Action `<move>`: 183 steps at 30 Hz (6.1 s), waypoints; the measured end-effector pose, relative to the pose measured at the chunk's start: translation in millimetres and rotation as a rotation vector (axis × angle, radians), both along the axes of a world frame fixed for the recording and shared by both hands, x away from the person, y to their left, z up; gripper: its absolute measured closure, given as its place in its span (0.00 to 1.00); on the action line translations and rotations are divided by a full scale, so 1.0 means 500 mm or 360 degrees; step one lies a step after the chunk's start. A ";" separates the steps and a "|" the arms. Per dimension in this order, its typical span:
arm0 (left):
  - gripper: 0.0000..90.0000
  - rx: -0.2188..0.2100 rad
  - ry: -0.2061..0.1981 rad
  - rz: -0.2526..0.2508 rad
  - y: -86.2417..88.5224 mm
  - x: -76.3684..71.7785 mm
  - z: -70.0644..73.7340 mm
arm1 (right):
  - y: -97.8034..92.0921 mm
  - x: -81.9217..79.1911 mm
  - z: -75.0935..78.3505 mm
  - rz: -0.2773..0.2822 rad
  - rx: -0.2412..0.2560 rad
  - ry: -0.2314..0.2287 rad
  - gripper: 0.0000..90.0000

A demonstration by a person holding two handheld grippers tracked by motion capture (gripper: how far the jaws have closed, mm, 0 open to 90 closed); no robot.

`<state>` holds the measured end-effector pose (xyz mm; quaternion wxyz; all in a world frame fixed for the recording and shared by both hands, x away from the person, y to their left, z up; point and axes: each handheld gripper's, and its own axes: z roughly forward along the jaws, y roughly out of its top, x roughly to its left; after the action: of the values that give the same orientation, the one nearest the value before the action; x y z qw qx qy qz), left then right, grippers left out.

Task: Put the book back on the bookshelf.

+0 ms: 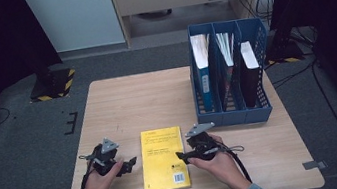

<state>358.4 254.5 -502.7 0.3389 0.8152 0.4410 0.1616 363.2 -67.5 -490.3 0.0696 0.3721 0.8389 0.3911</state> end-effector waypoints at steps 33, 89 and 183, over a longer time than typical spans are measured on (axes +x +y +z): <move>0.24 -0.0199 0.0255 -0.0209 -0.092 0.000 -0.035 | 0.042 -0.030 -0.073 0.0027 -0.0033 0.0084 0.15; 0.60 -0.0161 0.0486 -0.0517 -0.124 0.075 0.008 | 0.042 -0.030 -0.072 0.0038 -0.0040 0.0084 0.15; 0.92 -0.0337 0.0199 -0.0603 -0.106 0.082 0.141 | 0.037 0.100 0.102 0.0340 -0.0013 0.0194 0.63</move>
<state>399.6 201.5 -432.2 0.4189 0.8518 0.3146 -0.0031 413.4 -49.0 -439.3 -0.0220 0.3034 0.8780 0.3696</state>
